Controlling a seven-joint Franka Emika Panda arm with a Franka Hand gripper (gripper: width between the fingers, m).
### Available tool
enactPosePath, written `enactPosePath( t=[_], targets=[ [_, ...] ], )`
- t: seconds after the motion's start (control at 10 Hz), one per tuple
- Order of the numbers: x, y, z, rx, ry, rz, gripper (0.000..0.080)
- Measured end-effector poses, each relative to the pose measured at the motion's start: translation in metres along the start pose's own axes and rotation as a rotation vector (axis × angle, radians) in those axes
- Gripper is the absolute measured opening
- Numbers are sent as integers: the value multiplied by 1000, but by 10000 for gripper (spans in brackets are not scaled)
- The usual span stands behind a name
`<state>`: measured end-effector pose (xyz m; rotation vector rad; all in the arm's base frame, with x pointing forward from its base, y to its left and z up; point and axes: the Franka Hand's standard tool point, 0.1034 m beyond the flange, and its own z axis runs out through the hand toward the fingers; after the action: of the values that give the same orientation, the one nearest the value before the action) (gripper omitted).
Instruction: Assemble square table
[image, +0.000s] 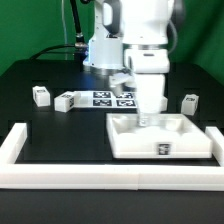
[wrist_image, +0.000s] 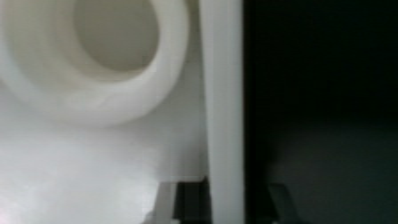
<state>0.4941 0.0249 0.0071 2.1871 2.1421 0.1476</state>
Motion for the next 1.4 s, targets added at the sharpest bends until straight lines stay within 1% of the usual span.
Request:
enactPosePath(
  t=[0.1,0.4,0.5,0.6,0.7,0.8,0.9,1.0,1.1,1.3,1.4],
  targets=[
    [-6,-1,0,1,-3,11,57],
    [-5,-1,0,5,-5,7,57],
    [-3,7,0,20,-12,-3,57],
    [0,16,2,18,-12,-7,57],
    [2,23,3,23,-14,-10,57],
    [7,32,4,28,-15,-12,57],
    [17,39,4,22,-10,-16,57],
    [27,43,5,20,-10,3,57],
    [29,44,6,28,-15,47,57],
    [31,45,7,38,-19,47,56],
    [31,45,8,39,-18,46,56]
  ],
)
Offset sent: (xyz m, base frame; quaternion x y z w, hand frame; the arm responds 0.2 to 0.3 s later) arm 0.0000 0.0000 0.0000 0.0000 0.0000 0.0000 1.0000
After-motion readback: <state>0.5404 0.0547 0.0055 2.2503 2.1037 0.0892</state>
